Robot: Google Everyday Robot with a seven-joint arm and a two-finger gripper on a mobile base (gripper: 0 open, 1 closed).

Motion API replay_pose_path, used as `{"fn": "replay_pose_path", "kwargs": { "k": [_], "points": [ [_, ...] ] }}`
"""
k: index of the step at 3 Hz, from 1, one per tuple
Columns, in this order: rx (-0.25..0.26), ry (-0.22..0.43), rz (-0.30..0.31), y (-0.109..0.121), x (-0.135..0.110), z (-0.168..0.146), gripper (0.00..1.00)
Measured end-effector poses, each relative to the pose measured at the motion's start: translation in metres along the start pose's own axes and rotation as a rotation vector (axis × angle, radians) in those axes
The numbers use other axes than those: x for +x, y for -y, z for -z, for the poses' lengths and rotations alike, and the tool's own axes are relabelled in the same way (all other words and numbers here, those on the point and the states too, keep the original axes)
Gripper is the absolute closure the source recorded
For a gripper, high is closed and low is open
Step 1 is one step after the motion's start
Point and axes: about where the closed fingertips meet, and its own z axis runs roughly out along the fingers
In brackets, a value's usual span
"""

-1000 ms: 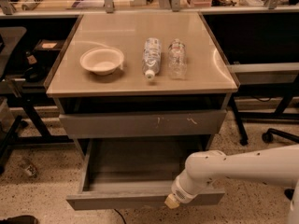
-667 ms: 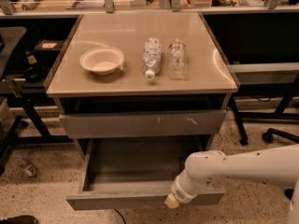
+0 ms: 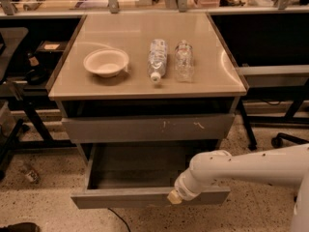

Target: Close middle drawer

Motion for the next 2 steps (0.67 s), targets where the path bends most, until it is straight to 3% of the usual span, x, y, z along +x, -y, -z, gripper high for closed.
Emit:
{"fn": "replay_pose_path", "kwargs": {
  "k": [2],
  "points": [
    [0.140, 0.122, 0.002, 0.047, -0.077, 0.023, 1.00]
  ]
}}
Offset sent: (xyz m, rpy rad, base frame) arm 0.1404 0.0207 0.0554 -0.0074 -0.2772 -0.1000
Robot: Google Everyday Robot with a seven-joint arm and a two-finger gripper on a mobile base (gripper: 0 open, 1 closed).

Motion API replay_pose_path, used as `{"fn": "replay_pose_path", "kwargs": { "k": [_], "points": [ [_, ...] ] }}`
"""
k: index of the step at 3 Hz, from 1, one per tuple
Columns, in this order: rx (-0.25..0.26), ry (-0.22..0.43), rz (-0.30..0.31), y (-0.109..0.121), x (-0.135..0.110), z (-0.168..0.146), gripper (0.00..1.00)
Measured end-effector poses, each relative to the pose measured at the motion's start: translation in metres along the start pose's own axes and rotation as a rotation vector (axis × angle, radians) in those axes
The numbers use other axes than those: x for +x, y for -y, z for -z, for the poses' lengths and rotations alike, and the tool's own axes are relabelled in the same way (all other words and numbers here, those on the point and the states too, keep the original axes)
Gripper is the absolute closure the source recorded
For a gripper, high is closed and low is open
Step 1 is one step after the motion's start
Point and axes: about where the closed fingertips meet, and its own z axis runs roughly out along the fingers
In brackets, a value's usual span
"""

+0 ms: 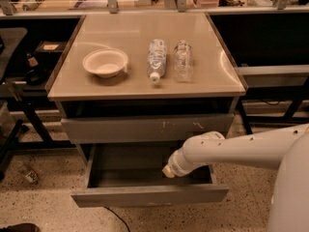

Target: Close middle drawer

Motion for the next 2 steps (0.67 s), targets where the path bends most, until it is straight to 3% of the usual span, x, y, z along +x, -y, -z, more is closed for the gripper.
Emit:
{"fn": "replay_pose_path", "kwargs": {
  "k": [1, 2],
  "points": [
    [0.003, 0.003, 0.000, 0.001, -0.002, 0.000, 1.00],
    [0.007, -0.042, -0.040, -0.002, 0.029, 0.023, 1.00]
  ]
}}
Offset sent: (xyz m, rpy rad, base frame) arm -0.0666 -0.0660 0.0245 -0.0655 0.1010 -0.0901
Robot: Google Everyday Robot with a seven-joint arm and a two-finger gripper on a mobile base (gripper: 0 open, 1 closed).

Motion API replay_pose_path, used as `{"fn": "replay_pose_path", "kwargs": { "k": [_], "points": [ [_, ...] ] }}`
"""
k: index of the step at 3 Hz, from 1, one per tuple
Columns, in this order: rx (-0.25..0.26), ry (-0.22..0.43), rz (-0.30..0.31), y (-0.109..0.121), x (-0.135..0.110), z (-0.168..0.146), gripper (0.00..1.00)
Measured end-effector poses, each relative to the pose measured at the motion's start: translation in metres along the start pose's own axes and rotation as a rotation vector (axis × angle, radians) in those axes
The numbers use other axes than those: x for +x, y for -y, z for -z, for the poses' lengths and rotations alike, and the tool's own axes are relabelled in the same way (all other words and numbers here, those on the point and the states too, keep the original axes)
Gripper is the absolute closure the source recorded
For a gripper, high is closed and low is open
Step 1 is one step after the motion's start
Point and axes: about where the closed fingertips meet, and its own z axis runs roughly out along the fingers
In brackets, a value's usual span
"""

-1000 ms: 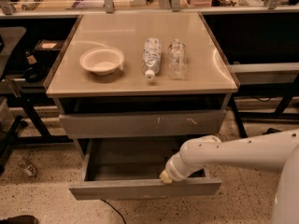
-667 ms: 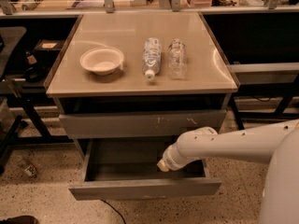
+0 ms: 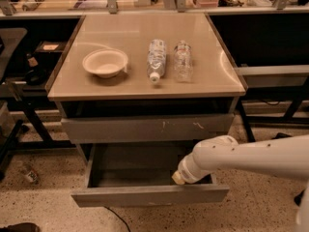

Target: Close middle drawer

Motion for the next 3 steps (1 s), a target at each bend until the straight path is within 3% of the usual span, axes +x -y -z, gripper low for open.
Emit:
{"fn": "replay_pose_path", "kwargs": {
  "k": [2, 3],
  "points": [
    [-0.037, -0.075, -0.140, -0.024, 0.078, 0.044, 1.00],
    [-0.105, -0.158, -0.172, -0.041, 0.107, 0.033, 1.00]
  ]
}}
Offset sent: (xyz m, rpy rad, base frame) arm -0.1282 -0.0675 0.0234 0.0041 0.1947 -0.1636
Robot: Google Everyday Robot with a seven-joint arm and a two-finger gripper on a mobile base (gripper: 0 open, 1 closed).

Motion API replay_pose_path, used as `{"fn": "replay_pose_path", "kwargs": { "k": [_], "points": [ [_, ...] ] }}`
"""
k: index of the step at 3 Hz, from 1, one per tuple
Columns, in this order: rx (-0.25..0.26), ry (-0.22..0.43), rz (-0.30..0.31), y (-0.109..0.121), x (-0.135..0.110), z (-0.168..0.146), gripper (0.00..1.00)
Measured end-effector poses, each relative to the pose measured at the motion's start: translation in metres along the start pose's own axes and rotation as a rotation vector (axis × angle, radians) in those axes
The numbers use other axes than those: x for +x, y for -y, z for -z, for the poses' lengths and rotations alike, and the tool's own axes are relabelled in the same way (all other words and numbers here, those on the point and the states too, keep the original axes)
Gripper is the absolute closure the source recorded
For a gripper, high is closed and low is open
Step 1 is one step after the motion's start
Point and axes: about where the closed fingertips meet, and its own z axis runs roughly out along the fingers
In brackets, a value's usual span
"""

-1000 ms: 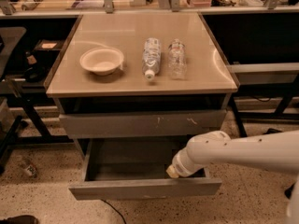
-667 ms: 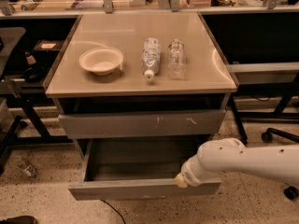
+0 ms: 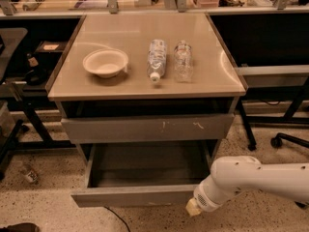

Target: Close middle drawer

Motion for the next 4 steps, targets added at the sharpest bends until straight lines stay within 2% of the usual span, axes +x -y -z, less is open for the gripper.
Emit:
{"fn": "replay_pose_path", "kwargs": {
  "k": [1, 3, 4],
  "points": [
    [-0.007, -0.010, -0.002, -0.001, 0.003, -0.002, 1.00],
    [-0.038, -0.048, -0.100, 0.004, 0.015, -0.069, 1.00],
    [-0.015, -0.009, -0.159, 0.015, -0.005, -0.088, 1.00]
  ]
}}
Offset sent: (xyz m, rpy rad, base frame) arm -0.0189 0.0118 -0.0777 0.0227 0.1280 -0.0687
